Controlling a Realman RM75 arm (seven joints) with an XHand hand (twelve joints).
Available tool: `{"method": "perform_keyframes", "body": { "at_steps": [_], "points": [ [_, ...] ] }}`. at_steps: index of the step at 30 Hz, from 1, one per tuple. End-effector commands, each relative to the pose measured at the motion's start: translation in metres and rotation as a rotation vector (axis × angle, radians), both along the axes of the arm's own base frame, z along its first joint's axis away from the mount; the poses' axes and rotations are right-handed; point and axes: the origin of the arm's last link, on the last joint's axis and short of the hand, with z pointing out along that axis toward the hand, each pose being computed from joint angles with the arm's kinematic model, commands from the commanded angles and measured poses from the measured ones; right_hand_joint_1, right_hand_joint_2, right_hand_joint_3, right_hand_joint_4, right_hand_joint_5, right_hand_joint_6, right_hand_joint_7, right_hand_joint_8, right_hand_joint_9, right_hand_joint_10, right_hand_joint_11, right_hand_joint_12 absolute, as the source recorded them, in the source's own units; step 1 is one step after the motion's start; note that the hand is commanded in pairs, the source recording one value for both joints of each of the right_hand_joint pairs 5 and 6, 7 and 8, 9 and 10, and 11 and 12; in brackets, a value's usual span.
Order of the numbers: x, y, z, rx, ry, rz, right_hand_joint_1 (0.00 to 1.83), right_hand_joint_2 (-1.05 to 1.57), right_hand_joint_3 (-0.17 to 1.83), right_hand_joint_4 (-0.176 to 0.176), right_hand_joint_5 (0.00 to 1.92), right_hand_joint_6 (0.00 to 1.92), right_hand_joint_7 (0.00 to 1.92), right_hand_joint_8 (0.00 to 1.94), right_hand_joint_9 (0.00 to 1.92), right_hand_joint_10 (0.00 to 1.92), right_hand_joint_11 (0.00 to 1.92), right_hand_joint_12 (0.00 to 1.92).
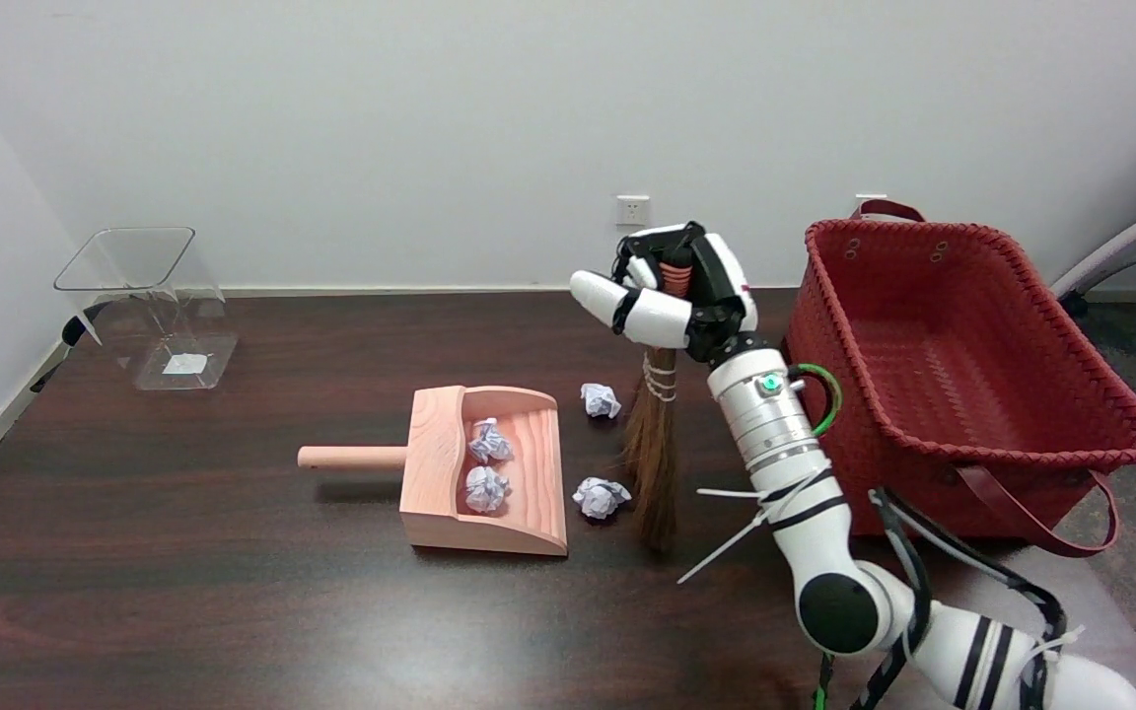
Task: Sweep the paper ball into the dustpan.
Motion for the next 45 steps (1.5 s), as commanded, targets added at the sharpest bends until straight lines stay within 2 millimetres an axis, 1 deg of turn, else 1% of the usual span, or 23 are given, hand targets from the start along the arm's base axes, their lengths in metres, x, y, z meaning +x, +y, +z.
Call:
{"method": "perform_keyframes", "body": {
  "at_steps": [1,8,14,19,23,28,29,34,40,42,45],
  "points": [
    [-0.020,-0.009,-0.050,0.036,-0.020,-0.018,1.33,1.57,0.36,0.000,1.92,1.92,1.92,1.92,1.92,1.92,1.79,1.79],
    [-0.017,-0.018,-0.074,0.083,-0.030,-0.006,1.32,1.57,0.34,0.000,1.92,1.92,1.92,1.92,1.92,1.92,1.79,1.79],
    [-0.012,-0.021,-0.092,0.141,-0.125,0.001,1.29,1.57,0.21,0.000,1.92,1.92,1.92,1.92,1.92,1.92,1.76,1.76],
    [0.004,-0.018,-0.108,0.189,-0.224,0.043,1.29,1.57,0.19,0.000,1.92,1.92,1.92,1.92,1.92,1.92,1.76,1.76],
    [0.019,-0.015,-0.109,0.196,-0.257,0.086,1.28,1.57,0.19,0.000,1.92,1.92,1.92,1.92,1.92,1.92,1.77,1.77],
    [0.036,-0.010,-0.101,0.177,-0.297,0.146,1.28,1.57,0.19,0.000,1.92,1.92,1.92,1.92,1.92,1.92,1.77,1.77],
    [0.039,-0.009,-0.097,0.167,-0.298,0.164,1.28,1.57,0.19,0.000,1.92,1.92,1.92,1.92,1.92,1.92,1.77,1.77],
    [0.045,-0.006,-0.080,0.149,-0.269,0.199,1.28,1.57,0.18,0.000,1.92,1.92,1.92,1.92,1.92,1.92,1.77,1.77],
    [0.049,-0.005,-0.048,0.110,-0.202,0.220,1.30,1.57,0.25,0.000,1.92,1.92,1.92,1.92,1.92,1.92,1.78,1.78],
    [0.050,-0.009,-0.031,0.094,-0.165,0.206,1.31,1.57,0.28,0.000,1.92,1.92,1.92,1.92,1.92,1.92,1.77,1.77],
    [0.051,-0.020,-0.017,0.119,-0.100,0.148,1.32,1.57,0.31,0.000,1.92,1.92,1.92,1.92,1.92,1.92,1.76,1.76]
  ]
}}
